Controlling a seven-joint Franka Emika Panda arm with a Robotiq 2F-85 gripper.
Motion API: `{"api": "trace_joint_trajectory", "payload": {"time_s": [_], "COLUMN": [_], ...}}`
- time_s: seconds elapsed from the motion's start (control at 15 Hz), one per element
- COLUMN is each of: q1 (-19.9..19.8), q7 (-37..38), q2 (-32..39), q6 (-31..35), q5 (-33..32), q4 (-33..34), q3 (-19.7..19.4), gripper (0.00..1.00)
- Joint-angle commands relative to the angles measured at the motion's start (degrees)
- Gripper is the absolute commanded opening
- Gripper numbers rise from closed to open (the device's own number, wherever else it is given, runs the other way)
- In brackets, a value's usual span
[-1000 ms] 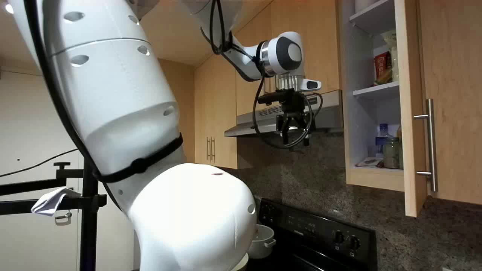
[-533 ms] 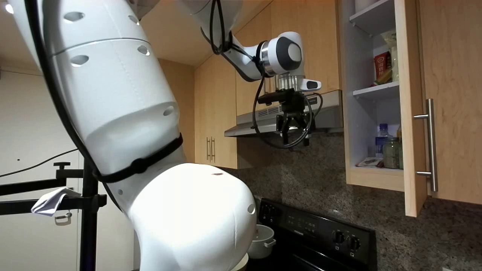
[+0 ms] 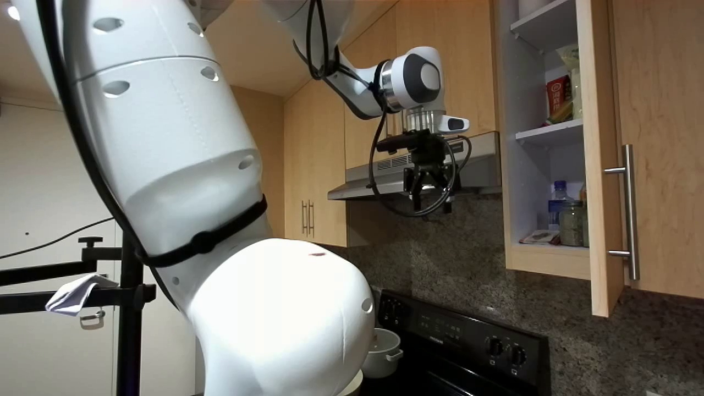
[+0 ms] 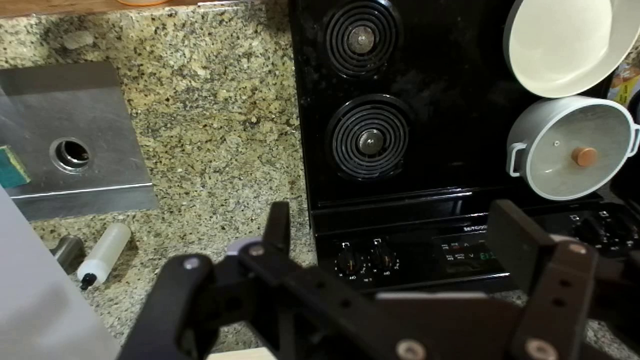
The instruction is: Close the cabinet door
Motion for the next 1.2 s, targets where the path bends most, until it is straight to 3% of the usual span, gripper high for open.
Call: {"api": "trace_joint_trajectory", "payload": {"time_s": [0.0,0.67,1.13], "q1": [0.3,-0.7,-3.5], "q7": [0.1,1.1,-0.5], "q2": [0.1,-2.6,-8.7], "q6": [-0.1,-0.6,-3.0], "q5": [-0.2,-0.2,-0.1], "q4": [0.1,-1.9,-5.0], "q3": [-0.3,-1.4,-6.5], "gripper": [1.00,1.00,1.00]}}
